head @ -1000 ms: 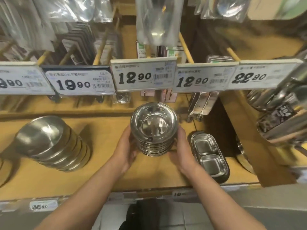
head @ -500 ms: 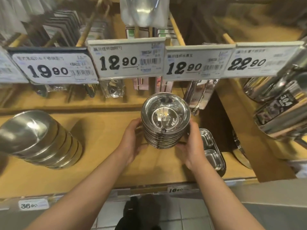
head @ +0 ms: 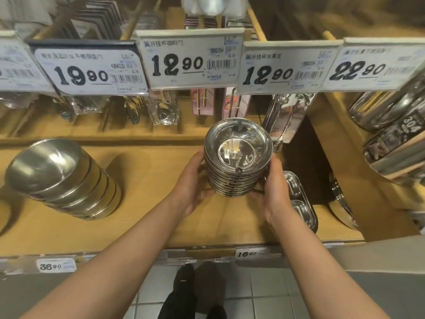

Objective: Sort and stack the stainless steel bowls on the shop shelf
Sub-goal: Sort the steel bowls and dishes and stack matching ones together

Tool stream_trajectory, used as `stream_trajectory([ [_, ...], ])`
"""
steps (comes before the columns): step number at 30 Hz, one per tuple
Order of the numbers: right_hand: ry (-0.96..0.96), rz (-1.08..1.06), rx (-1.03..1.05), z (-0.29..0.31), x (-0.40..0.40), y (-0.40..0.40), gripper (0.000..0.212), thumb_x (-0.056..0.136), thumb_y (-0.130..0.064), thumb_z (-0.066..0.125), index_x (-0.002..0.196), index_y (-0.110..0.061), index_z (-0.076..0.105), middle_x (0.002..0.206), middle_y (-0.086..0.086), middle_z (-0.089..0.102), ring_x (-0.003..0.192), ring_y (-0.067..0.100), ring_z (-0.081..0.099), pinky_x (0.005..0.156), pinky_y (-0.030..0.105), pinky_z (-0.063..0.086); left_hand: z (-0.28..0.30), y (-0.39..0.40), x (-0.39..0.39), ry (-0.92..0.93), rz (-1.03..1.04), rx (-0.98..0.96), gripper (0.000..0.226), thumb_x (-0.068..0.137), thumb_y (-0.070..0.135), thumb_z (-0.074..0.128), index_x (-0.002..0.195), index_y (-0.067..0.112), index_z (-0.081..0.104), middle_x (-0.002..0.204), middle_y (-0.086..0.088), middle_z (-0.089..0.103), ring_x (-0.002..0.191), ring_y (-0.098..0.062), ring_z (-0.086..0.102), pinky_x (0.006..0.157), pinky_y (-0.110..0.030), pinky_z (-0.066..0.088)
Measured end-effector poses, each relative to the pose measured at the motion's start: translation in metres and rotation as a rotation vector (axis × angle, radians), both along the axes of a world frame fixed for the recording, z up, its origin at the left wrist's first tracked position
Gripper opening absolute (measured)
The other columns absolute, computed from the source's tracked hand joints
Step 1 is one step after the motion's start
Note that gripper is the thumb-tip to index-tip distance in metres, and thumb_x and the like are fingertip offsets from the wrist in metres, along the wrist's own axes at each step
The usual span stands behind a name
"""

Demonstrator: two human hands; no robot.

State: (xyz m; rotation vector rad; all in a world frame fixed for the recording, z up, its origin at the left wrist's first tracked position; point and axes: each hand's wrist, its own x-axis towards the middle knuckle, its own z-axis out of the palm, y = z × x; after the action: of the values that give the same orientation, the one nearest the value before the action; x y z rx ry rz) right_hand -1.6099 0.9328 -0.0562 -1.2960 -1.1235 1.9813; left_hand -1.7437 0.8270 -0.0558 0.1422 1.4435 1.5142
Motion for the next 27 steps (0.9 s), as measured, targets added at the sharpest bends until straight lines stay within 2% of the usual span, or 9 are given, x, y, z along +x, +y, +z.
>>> stream_trajectory([
  [4, -0.011, 0.028, 0.014, 0.001, 0.001, -0.001, 0.04, 0.1, -0.061, 0.038, 0.124, -0.041, 0.062, 0.12, -0.013, 0.069, 0.116, 0.011, 0.059, 0.093, 0.043, 0.05, 0.0, 0.0, 0.002, -0.007, 0.01, 0.011, 0.04, 0.091, 0.064, 0.05, 0.114, 0.036, 0.068, 0.118, 0.009, 0.069, 0.108, -0.016, 0.067, 0.066, -0.032, 0.06],
  [8, -0.012, 0.032, 0.011, 0.003, 0.003, -0.001, 0.049, 0.1, -0.062, 0.037, 0.139, -0.037, 0.054, 0.133, -0.01, 0.063, 0.122, 0.014, 0.054, 0.106, 0.05, 0.045, 0.0, -0.002, 0.003, 0.014, -0.002, 0.023, 0.041, 0.09, 0.066, 0.05, 0.115, 0.038, 0.067, 0.119, 0.01, 0.068, 0.109, -0.016, 0.066, 0.068, -0.032, 0.06],
  [10, -0.007, 0.005, 0.01, 0.003, 0.006, -0.005, 0.039, 0.102, -0.057, 0.038, 0.129, -0.04, 0.061, 0.124, -0.014, 0.067, 0.12, 0.013, 0.056, 0.103, 0.048, 0.047, 0.001, -0.004, 0.004, 0.014, -0.004, 0.03, 0.041, 0.092, 0.065, 0.049, 0.119, 0.038, 0.065, 0.127, 0.008, 0.064, 0.116, -0.017, 0.063, 0.074, -0.035, 0.06],
  [12, -0.009, -0.033, 0.01, 0.003, 0.009, -0.013, 0.029, 0.103, -0.05, 0.039, 0.112, -0.042, 0.066, 0.111, -0.016, 0.071, 0.115, 0.011, 0.059, 0.096, 0.044, 0.051, 0.001, -0.01, 0.006, -0.011, 0.013, 0.03, 0.041, 0.096, 0.06, 0.047, 0.126, 0.036, 0.061, 0.137, 0.004, 0.054, 0.128, -0.02, 0.054, 0.089, -0.043, 0.059],
  [16, -0.078, -0.064, 0.001, 0.002, 0.024, -0.033, 0.036, 0.104, -0.045, 0.039, 0.13, -0.03, 0.058, 0.13, -0.006, 0.062, 0.124, 0.018, 0.053, 0.103, 0.047, 0.047, 0.004, -0.038, 0.008, -0.007, 0.058, -0.006, 0.04, 0.098, 0.053, 0.05, 0.133, 0.032, 0.052, 0.138, 0.002, 0.044, 0.134, -0.019, 0.042, 0.102, -0.052, 0.051],
  [20, -0.115, 0.005, -0.016, 0.011, 0.042, -0.059, 0.025, 0.106, -0.039, 0.04, 0.111, -0.028, 0.062, 0.126, 0.006, 0.063, 0.119, 0.026, 0.058, 0.101, 0.055, 0.051, 0.007, -0.091, 0.011, -0.015, 0.093, -0.052, 0.033, 0.098, 0.05, 0.052, 0.122, 0.028, 0.059, 0.128, 0.001, 0.057, 0.116, -0.014, 0.056, 0.085, -0.039, 0.058],
  [22, -0.111, 0.044, -0.04, 0.016, 0.05, -0.07, 0.024, 0.106, -0.037, 0.043, 0.111, -0.024, 0.062, 0.124, 0.012, 0.063, 0.116, 0.029, 0.06, 0.099, 0.056, 0.054, 0.009, -0.124, 0.011, 0.001, 0.127, -0.083, 0.029, 0.098, 0.047, 0.054, 0.117, 0.026, 0.063, 0.123, 0.0, 0.062, 0.113, -0.014, 0.06, 0.076, -0.034, 0.06],
  [25, -0.119, 0.134, -0.036, 0.025, 0.054, -0.085, 0.033, 0.106, -0.038, 0.043, 0.126, -0.019, 0.06, 0.125, 0.009, 0.062, 0.112, 0.026, 0.062, 0.084, 0.043, 0.059, 0.013, -0.172, 0.006, 0.029, 0.194, -0.129, 0.025, 0.099, 0.042, 0.055, 0.112, 0.024, 0.066, 0.121, -0.004, 0.065, 0.113, -0.021, 0.064, 0.072, -0.033, 0.061],
  [27, -0.13, 0.195, -0.017, 0.031, 0.05, -0.094, 0.036, 0.105, -0.04, 0.045, 0.131, -0.02, 0.059, 0.123, 0.004, 0.063, 0.106, 0.019, 0.062, 0.073, 0.034, 0.055, 0.019, -0.2, -0.003, 0.05, 0.249, -0.144, 0.023, 0.099, 0.04, 0.055, 0.111, 0.023, 0.067, 0.117, -0.005, 0.067, 0.105, -0.023, 0.069, 0.069, -0.034, 0.06],
])
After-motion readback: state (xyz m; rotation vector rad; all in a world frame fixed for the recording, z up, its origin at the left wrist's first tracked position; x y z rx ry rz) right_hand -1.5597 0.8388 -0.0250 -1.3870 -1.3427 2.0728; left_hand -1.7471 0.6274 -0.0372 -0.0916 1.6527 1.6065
